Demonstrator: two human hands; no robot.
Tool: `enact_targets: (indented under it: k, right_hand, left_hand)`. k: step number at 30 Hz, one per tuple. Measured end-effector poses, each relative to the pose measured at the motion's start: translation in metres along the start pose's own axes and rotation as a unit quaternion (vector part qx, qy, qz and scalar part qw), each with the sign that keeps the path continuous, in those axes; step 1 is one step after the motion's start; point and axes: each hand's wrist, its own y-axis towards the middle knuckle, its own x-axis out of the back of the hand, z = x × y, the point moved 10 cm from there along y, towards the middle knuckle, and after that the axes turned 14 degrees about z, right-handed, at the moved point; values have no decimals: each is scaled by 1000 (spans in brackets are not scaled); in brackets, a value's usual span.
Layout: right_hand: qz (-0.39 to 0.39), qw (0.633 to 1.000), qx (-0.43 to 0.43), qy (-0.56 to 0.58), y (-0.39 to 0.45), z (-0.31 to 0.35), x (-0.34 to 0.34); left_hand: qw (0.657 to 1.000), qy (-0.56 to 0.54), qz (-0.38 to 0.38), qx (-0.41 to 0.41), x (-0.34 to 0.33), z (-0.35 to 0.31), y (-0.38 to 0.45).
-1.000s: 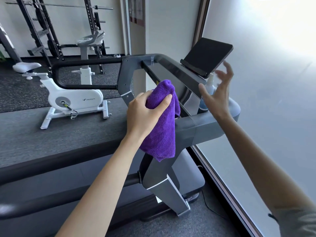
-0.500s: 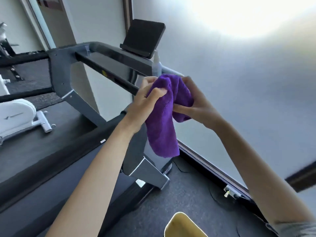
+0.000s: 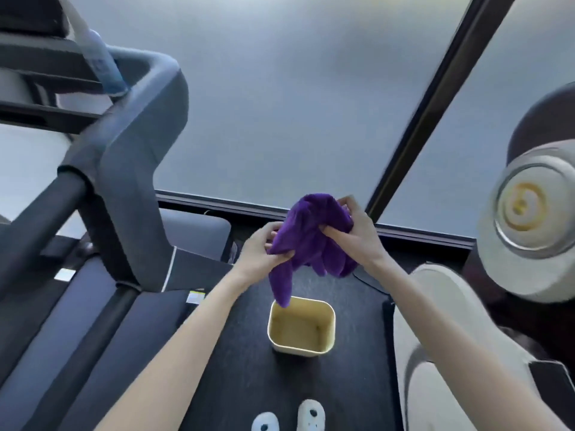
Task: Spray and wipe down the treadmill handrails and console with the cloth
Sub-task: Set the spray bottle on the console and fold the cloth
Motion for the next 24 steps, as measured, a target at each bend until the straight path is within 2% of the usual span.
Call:
enact_targets:
  k: [3,7,12,18,21,24]
  right_hand:
    - [17,999,-39,-9,-18,-64,-16]
    - [54,990,-123,-45,-26,-157,-44]
    - [71,975,-205,-45,-12,-245,-71]
    - [152,935,-312,-74,-17,-309,-92]
    - [147,933,-318,-83,-20,-321,-90]
    - [156,926,-325,-111,-17,-314,-79]
  left_hand:
    - [996,51,-33,72,-17,66,11]
    - [983,87,-19,161,-43,138,36]
    - [972,97,-13,215,-67,194,73]
    - [942,181,31,280,-94,228,85]
    - [933,228,41,275,-90,226,85]
    - [908,301,84,280,-81,211,89]
